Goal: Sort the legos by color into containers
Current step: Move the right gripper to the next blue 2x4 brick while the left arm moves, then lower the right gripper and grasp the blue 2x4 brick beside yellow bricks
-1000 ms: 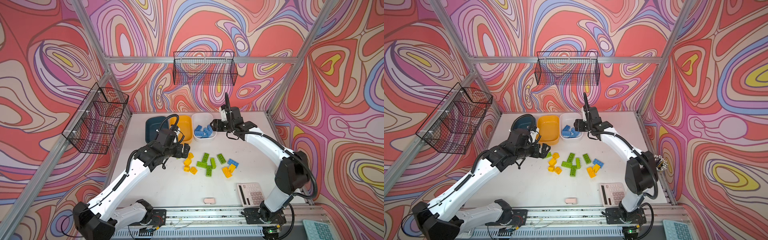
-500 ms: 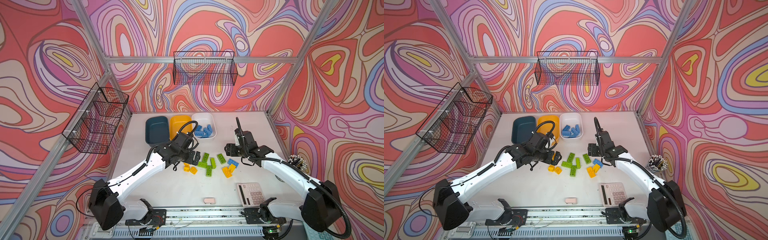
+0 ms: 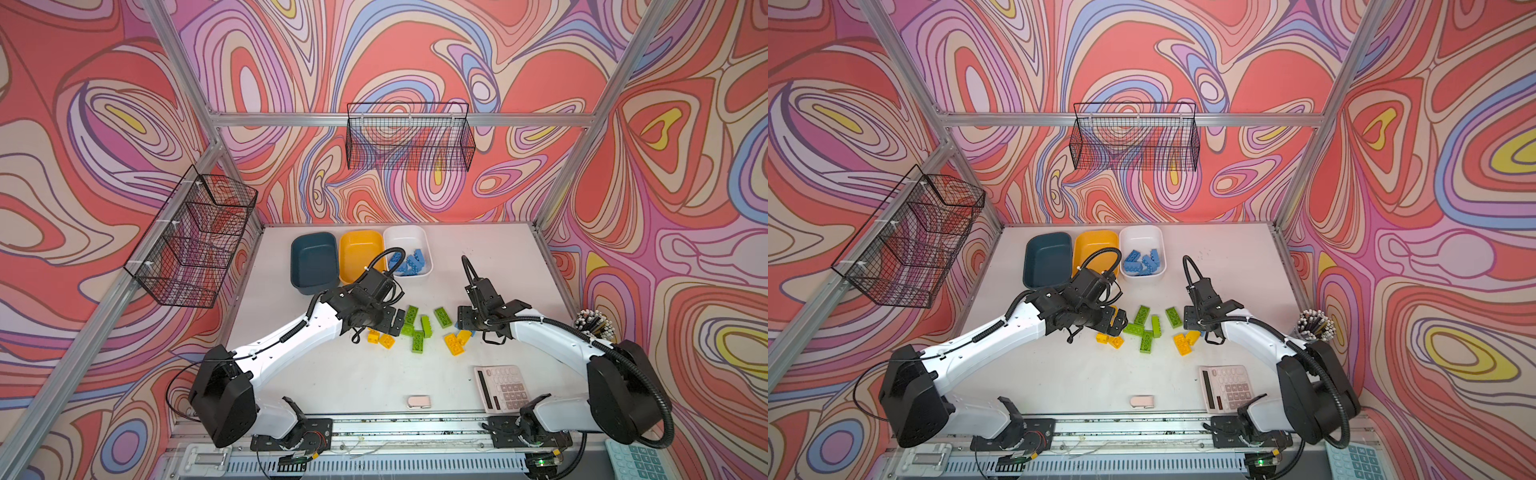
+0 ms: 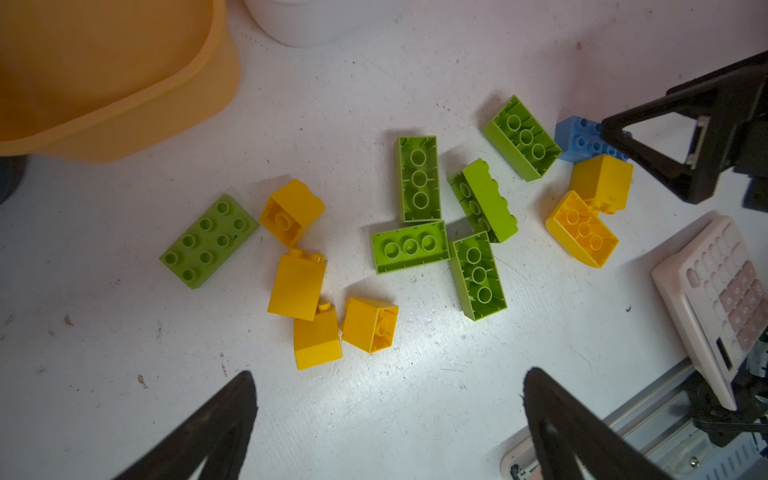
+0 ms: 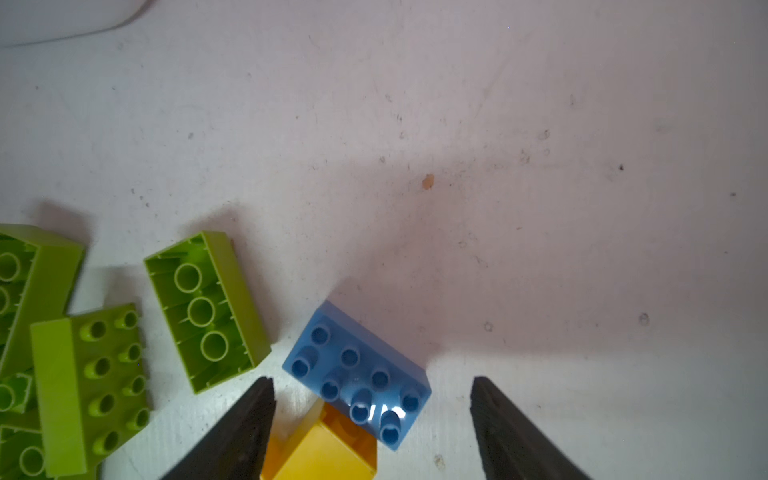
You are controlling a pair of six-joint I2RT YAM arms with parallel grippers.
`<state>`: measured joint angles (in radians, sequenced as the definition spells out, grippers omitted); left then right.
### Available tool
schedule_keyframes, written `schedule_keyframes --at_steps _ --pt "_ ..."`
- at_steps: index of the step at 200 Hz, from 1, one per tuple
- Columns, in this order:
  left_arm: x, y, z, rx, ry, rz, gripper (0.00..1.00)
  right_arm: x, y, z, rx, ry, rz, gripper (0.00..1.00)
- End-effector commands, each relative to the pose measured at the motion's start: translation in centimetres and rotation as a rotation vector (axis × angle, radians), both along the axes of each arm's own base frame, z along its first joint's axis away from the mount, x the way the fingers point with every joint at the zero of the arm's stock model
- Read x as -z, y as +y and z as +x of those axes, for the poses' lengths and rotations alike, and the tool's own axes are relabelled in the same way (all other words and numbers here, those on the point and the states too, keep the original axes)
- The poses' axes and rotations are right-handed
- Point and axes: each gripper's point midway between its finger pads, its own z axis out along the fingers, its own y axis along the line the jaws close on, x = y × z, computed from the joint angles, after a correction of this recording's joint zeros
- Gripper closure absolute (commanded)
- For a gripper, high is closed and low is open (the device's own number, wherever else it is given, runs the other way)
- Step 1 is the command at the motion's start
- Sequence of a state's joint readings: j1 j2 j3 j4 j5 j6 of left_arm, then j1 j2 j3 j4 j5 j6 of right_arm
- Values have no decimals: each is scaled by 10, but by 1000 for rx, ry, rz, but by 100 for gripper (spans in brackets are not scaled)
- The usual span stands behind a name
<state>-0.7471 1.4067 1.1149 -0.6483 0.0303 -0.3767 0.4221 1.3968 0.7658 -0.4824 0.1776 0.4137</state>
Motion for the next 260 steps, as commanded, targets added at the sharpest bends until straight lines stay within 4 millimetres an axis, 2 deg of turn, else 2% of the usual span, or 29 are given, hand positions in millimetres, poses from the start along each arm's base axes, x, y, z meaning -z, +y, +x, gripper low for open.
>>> schedule_keyframes --at_steps 1,63,110,159,249,260 --pt "-10 -2 -3 21 -4 -5 0 8 -4 2 23 3 -19 21" --pt "-11 -1 -4 25 -3 -4 0 24 1 4 -5 50 -35 18" --pt "-9 -2 -4 26 1 -1 0 30 -4 3 10 63 -60 19" --pt "-10 0 -4 21 -4 5 0 40 -4 2 22 81 -64 32" --pt "-8 0 -4 21 -2 13 0 44 -3 8 36 69 -59 53" --pt "-8 0 -3 20 -2 14 0 44 -2 10 35 68 -59 59"
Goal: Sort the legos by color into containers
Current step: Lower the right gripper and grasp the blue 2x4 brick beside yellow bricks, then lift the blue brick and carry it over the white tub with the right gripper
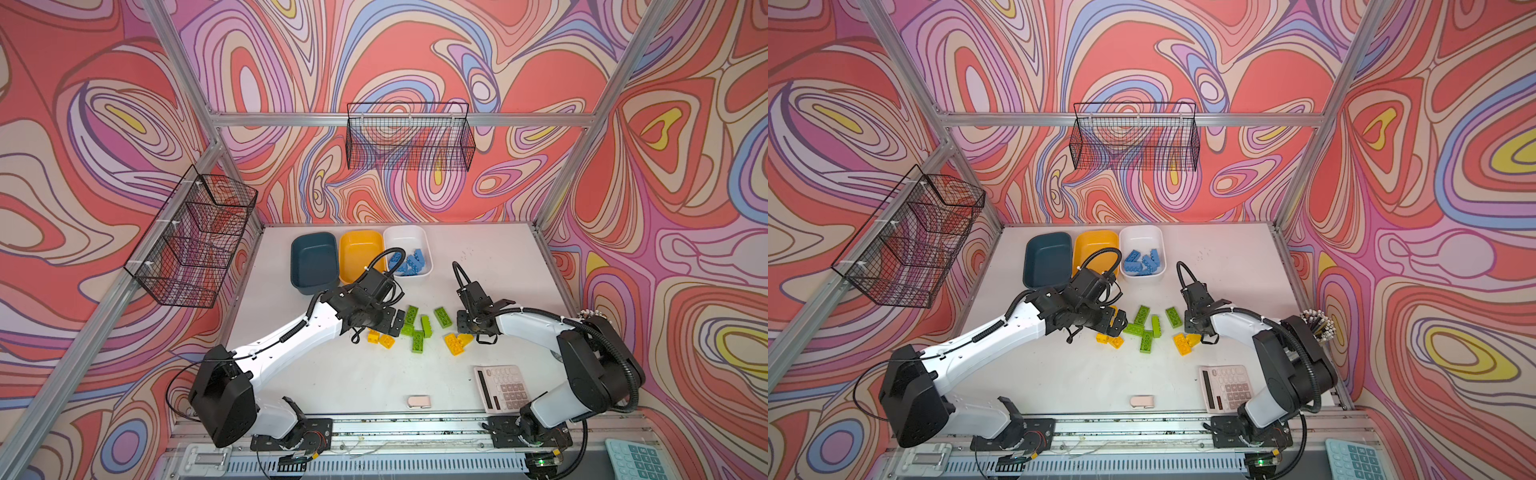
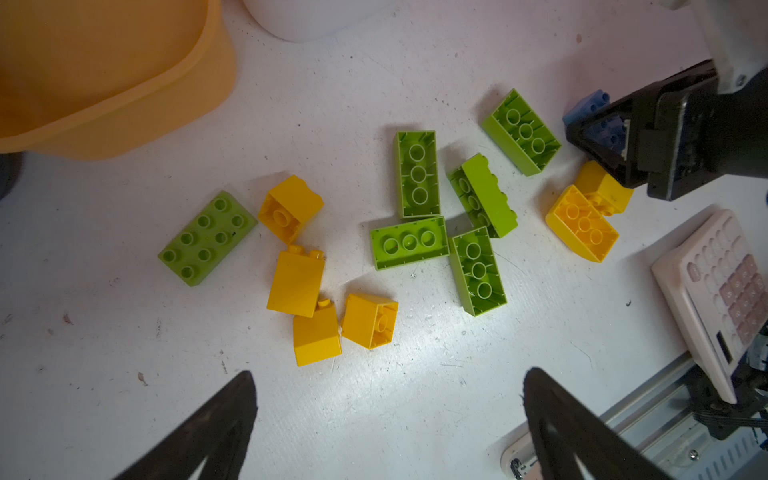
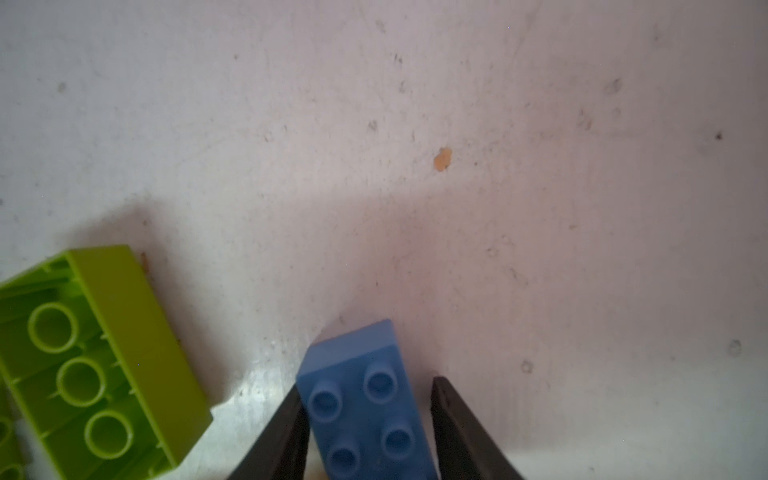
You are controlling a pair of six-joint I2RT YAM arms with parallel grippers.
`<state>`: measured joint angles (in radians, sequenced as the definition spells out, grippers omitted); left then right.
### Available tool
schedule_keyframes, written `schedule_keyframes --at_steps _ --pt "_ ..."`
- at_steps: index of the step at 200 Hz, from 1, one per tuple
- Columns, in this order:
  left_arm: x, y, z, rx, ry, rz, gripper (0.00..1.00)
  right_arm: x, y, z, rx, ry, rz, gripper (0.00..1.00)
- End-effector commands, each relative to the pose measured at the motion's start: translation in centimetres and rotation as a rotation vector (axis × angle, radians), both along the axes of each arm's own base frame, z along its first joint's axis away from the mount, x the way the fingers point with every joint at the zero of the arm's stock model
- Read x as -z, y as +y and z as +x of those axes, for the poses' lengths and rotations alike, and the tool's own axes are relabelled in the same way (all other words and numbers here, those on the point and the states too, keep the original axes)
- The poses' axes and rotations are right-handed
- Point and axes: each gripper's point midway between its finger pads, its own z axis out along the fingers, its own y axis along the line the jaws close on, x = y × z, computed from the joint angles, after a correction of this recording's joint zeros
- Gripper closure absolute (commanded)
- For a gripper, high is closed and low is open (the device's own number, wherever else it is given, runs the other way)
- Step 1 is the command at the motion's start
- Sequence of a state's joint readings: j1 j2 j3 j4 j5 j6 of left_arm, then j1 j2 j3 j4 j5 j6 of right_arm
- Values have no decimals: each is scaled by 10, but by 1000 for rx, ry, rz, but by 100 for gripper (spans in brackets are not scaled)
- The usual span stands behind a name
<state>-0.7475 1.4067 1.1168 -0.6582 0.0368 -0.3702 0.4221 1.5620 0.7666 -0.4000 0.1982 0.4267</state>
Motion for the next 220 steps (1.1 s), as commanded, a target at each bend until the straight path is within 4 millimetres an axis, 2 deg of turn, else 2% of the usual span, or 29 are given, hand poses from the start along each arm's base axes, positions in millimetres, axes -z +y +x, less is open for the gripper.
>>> schedule_keyframes --at_steps 1,31,71,102,145,171,194,197,202,216,220 --pt "-9 0 -1 11 -9 10 0 4 -1 3 14 1 -14 60" --pt "-10 1 -1 10 -15 13 0 1 1 8 15 -10 -11 76" --pt "-10 1 -1 9 -17 14 0 -12 4 18 9 -38 -11 81" --pt "-11 1 -1 10 -21 15 0 -37 10 35 -5 -90 -5 81" --pt "-16 4 0 7 -39 19 0 -93 38 75 -67 -201 75 81" --pt "-18 8 1 2 -59 39 0 -124 61 109 -110 -257 120 81" --pt "-23 11 1 3 -83 52 0 -140 82 136 -149 -283 167 81" --pt "-23 11 1 3 -85 54 0 -147 86 140 -157 -297 182 81" --pt "-25 11 1 3 -90 54 0 -140 92 147 -166 -283 189 81" --pt "-26 12 0 3 -97 53 0 -142 107 163 -186 -288 227 81" --pt "-27 12 0 4 -99 52 0 -148 111 169 -191 -300 241 81"
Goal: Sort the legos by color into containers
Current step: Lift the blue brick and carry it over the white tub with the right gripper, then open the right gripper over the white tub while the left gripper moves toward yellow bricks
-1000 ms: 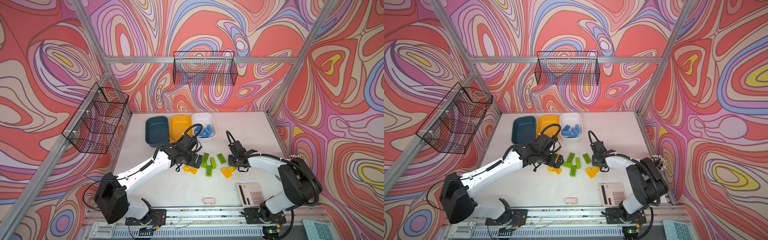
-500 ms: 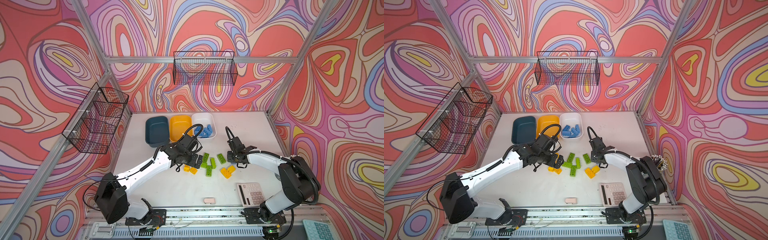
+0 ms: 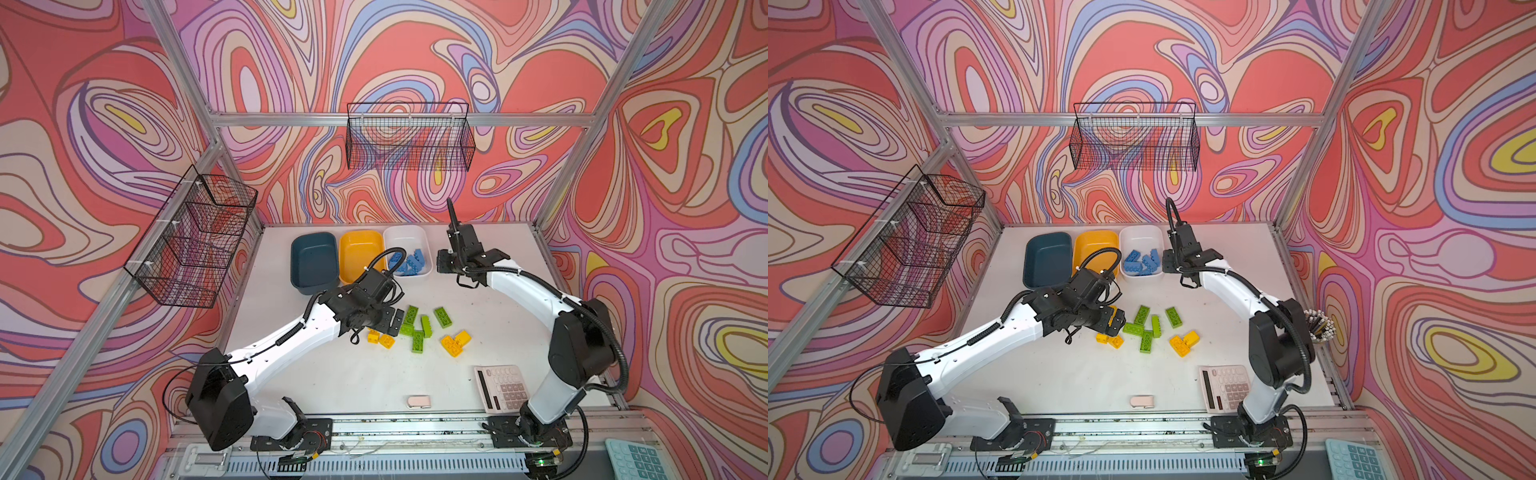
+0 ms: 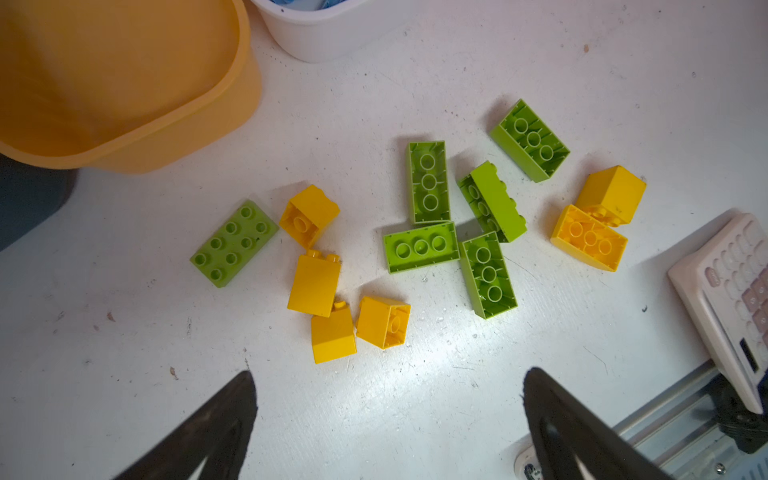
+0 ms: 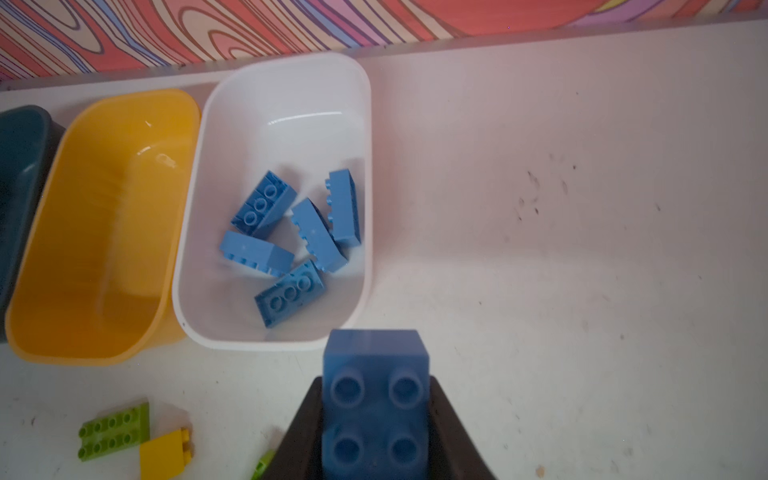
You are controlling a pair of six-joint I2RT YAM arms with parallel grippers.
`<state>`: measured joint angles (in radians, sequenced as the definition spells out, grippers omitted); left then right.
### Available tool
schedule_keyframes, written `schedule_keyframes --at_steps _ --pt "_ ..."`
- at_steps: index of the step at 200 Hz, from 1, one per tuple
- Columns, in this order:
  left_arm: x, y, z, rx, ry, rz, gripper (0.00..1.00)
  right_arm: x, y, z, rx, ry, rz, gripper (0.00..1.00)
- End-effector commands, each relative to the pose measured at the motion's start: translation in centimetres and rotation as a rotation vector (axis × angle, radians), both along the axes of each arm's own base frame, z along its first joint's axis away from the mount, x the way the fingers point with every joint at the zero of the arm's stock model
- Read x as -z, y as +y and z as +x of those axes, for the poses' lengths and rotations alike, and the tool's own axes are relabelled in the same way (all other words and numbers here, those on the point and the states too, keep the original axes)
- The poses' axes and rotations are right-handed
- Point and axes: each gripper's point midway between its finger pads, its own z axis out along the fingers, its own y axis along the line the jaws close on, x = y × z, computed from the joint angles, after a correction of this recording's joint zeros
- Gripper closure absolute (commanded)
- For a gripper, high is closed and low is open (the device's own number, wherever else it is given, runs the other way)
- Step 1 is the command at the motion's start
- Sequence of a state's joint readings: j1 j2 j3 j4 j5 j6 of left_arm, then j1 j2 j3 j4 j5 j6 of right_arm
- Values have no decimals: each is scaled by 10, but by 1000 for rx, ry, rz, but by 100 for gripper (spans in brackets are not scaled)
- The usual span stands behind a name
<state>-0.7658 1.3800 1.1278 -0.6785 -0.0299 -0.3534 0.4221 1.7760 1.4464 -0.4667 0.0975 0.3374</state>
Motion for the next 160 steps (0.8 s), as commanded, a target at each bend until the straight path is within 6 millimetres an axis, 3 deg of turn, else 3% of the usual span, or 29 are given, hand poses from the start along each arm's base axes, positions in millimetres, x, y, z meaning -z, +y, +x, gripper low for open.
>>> schedule_keyframes --at_steps 1,24,68,113,160 --pt "-16 6 -1 6 -40 16 0 8 25 17 -72 33 37 81" --pt "-16 5 -1 11 -39 18 0 3 46 45 -97 13 93 81" --pt "-13 5 -1 17 -30 29 0 18 69 82 -115 18 130 80" --pt "-12 4 -2 22 -27 32 0 31 82 96 -121 24 166 73" --pt "-10 4 -1 23 -22 40 1 25 85 101 -120 9 185 58"
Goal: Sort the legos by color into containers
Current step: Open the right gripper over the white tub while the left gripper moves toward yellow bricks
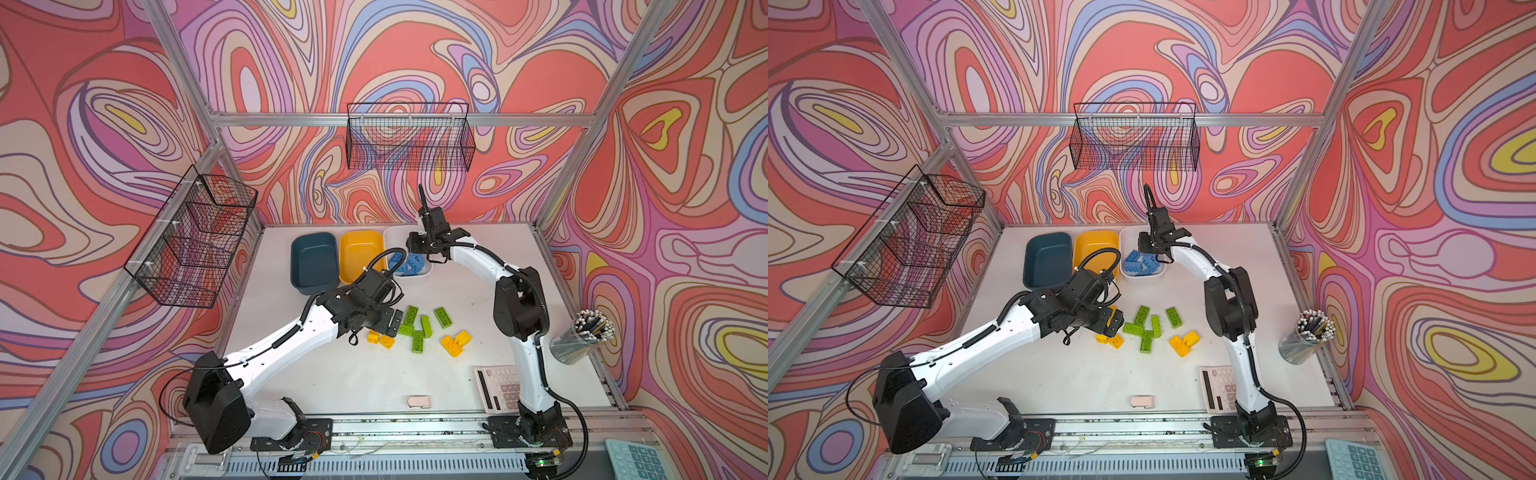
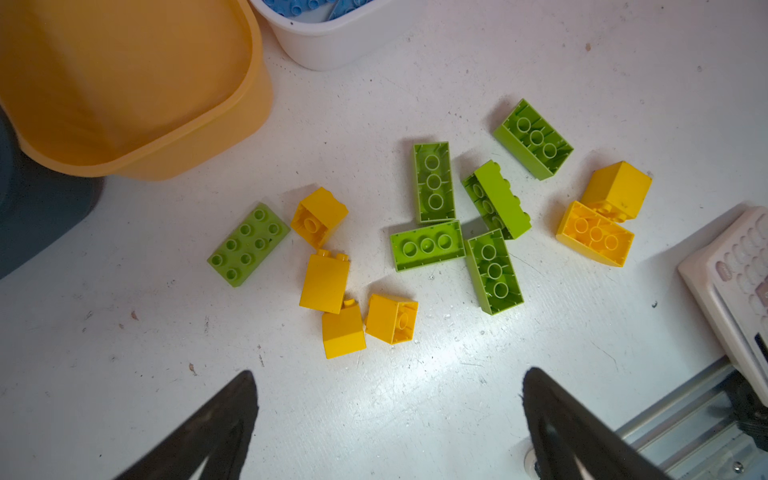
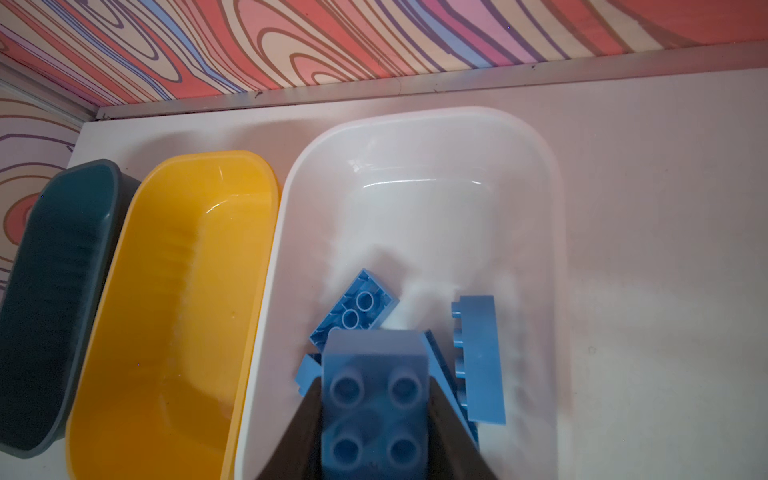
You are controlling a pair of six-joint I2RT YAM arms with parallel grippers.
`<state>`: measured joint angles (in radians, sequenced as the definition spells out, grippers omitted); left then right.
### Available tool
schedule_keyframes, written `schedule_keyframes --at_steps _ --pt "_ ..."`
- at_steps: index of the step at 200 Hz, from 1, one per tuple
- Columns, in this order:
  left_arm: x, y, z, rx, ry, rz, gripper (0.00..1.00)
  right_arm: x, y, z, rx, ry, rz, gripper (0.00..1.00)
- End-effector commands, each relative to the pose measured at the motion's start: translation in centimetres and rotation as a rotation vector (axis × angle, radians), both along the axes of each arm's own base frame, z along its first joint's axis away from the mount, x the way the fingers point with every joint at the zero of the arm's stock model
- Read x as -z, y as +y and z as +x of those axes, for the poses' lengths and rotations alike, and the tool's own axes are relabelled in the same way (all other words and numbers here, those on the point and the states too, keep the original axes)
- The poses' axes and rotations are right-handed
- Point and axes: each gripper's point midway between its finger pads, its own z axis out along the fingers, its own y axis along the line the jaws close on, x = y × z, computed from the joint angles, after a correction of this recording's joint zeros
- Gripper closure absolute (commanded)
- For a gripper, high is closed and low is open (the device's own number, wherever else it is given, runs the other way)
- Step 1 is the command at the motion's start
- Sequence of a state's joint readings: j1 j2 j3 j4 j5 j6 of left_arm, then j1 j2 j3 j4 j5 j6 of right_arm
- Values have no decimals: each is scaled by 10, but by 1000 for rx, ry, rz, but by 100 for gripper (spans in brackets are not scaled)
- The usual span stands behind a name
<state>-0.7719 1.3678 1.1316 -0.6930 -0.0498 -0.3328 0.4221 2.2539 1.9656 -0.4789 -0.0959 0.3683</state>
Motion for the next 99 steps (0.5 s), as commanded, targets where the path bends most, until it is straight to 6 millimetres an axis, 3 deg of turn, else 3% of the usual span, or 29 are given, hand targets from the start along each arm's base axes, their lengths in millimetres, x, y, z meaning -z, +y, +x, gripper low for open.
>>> schedule_keyframes --at_steps 1,38,62,99 --pt "-5 1 0 9 -2 21 1 -13 6 6 -2 -28 30 58" --pt "-2 4 2 -5 -1 44 4 -31 4 3 2 -64 42 38" --pt "-1 13 5 -34 -14 82 4 -60 0 -4 0 -116 65 34" --pt "1 25 -1 -64 15 130 7 -105 -13 -43 -11 -205 131 33"
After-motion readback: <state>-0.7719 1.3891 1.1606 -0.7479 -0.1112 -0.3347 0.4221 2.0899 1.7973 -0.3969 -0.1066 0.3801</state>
